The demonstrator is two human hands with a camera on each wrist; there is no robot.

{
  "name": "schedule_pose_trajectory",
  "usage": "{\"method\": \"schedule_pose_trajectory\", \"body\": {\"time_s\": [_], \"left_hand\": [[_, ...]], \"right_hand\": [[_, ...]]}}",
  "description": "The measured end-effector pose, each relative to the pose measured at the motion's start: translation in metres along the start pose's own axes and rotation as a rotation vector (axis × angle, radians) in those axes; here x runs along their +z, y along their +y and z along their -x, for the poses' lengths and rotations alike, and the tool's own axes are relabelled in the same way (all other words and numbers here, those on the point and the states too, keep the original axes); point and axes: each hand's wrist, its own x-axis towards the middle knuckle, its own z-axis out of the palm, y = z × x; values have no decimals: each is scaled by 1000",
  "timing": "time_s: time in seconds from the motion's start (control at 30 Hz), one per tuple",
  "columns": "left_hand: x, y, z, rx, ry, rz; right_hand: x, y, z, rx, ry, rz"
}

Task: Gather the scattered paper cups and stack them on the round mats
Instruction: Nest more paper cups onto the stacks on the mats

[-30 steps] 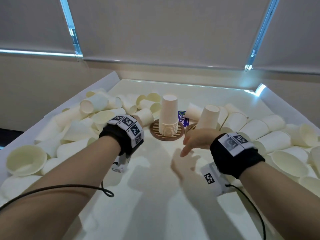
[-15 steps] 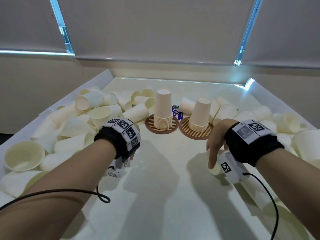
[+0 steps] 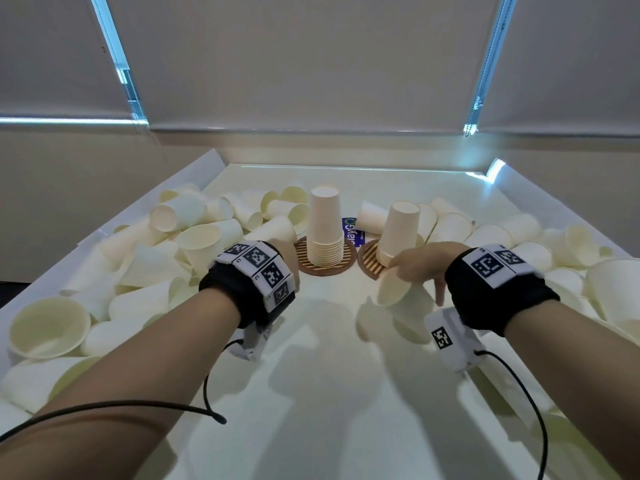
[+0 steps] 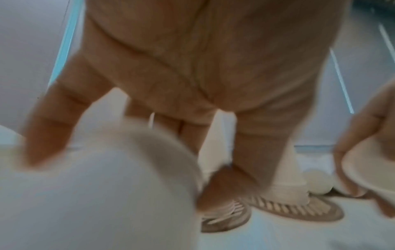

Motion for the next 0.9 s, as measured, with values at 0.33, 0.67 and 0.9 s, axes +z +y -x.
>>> {"method": "schedule_pose_trajectory", "body": {"time_s": [0.33,0.67,0.9], "left_hand": [[-60,52,60,394,573,716],[-33,72,54,553,661,626],[-1,70,49,680,1071,463]], "right_hand": [[5,-18,-8,-174,-46,-404],[14,-8,-5,-332,71,-597],[16,-8,-6,-446,180,-605]]}}
